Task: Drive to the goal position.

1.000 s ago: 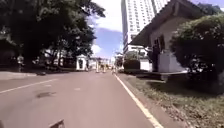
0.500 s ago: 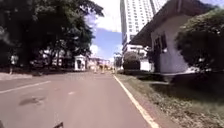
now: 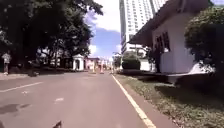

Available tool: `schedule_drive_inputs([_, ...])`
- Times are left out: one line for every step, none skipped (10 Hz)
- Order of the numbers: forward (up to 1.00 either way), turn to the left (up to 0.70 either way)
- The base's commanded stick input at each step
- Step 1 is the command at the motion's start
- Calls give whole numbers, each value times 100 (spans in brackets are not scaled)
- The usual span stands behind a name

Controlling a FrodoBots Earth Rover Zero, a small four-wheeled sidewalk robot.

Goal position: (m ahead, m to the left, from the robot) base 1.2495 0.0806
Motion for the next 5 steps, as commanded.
schedule_drive_inputs([70, 0])
schedule_drive_inputs([70, 0])
schedule_drive_inputs([70, 0])
schedule_drive_inputs([70, 0])
schedule_drive_inputs([70, 0])
